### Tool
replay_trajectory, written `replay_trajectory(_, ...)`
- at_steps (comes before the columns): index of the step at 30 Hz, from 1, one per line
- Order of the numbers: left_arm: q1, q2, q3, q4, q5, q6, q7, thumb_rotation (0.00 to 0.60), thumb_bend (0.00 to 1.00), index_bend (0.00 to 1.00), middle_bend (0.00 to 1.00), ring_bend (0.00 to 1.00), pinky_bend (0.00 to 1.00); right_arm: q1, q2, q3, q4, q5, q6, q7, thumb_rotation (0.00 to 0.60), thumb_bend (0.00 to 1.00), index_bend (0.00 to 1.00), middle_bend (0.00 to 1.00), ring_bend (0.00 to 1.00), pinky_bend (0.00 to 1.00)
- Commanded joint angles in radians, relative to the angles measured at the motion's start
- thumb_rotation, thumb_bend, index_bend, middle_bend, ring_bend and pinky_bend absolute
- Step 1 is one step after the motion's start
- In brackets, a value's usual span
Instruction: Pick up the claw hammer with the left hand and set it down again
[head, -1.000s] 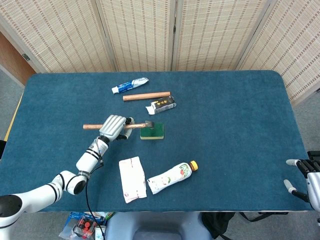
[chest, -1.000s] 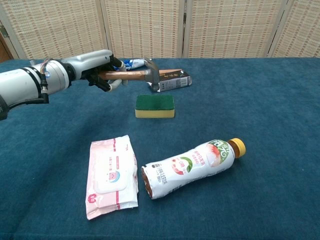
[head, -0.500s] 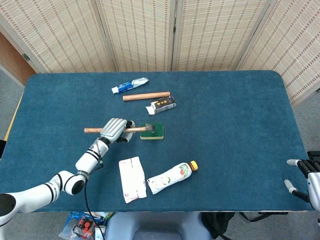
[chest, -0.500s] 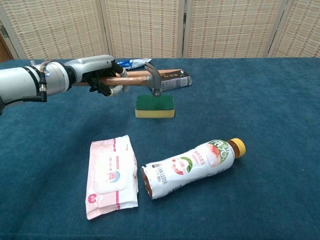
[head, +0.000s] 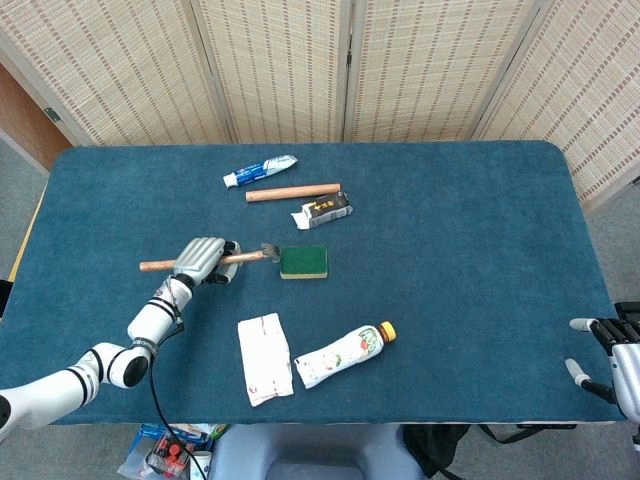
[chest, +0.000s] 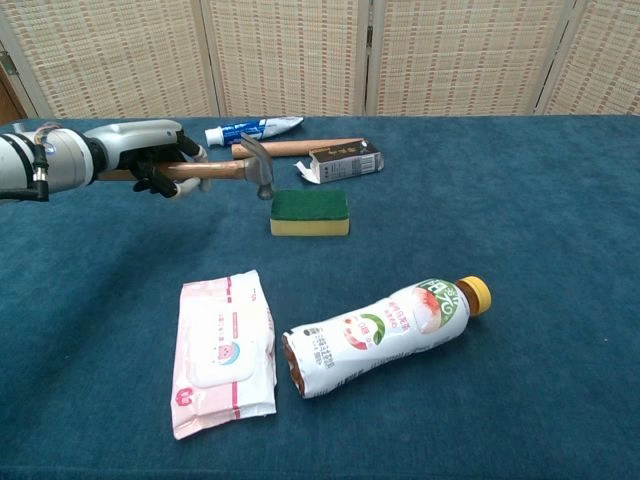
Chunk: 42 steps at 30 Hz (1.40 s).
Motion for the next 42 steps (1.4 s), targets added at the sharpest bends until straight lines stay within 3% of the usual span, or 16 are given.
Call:
replay_trajectory(1,0.003,0.013,0.0,-0.001,-0.04,-0.022,0.026,0.6,0.59,0.59,0.74,0.79,0.99,-0.001,0.001,-0.001,-0.002,-0.003,0.002,-0.001,0.6,0.22,0.35,0.38,0.3,0.25)
replay_trajectory(3,0.005,0.028,-0.001,-0.022,-0.069,-0.045,0.032,0.6,0.59,0.47,0.62,0.62,0.84,-0.001,0.0,-0.001,-0.003,-0.006,0.005,-0.002,0.6,0.22,0.35,0.38,0.3,0.25)
replay_trajectory(4,0.005,0.041,0.0,-0.038,-0.084,-0.06,0.034,0.6,0.56,0.36,0.5,0.47,0.67,-0.001,0.001,-0.001,-0.004,-0.007,0.006,-0.003,0.6,0.22,0.35,0.38,0.3,0.25)
replay_trajectory(6,0.009,0.058,0.002,-0.06,-0.099,-0.055,0.052,0.6,0.38,0.08,0.16,0.13,0.23,-0.002,0.001,-0.002,-0.005,-0.009,0.007,-0.003,0.6,0.22,0.35,0.38,0.3,0.25)
replay_trajectory(8,0.02,0.069,0.002,-0.084,-0.109,-0.017,0.077,0.6,0.27,0.0,0.02,0.01,0.06,-0.003,0.001,-0.002,-0.004,-0.011,0.01,-0.001,0.6,0.22,0.35,0.38,0.3,0.25)
replay_trajectory(9,0.026,0.073,-0.001,-0.095,-0.115,0.0,0.082,0.6,0.25,0.0,0.0,0.0,0.03,-0.003,0.001,-0.003,-0.003,-0.012,0.011,0.0,0.6,0.22,0.35,0.38,0.3,0.25)
replay_trajectory(18,0.139,0.164,-0.01,-0.264,-0.123,0.222,0.127,0.6,0.24,0.0,0.0,0.0,0.0,-0.002,-0.001,-0.001,0.012,-0.014,0.013,0.019,0.6,0.22,0.35,0.38,0.3,0.25)
replay_trajectory(29,0.385,0.296,0.099,-0.5,-0.023,0.606,0.274,0.6,0.23,0.0,0.0,0.0,0.0,0.019,-0.013,-0.001,0.053,-0.007,-0.026,0.069,0.6,0.22,0.35,0.38,0.3,0.25)
replay_trajectory(42,0.62,0.329,0.223,-0.589,0.215,0.921,0.313,0.6,0.23,0.01,0.0,0.0,0.0,0.045,-0.022,-0.01,0.058,-0.053,-0.037,0.1,0.6,0.23,0.35,0.38,0.3,0.25)
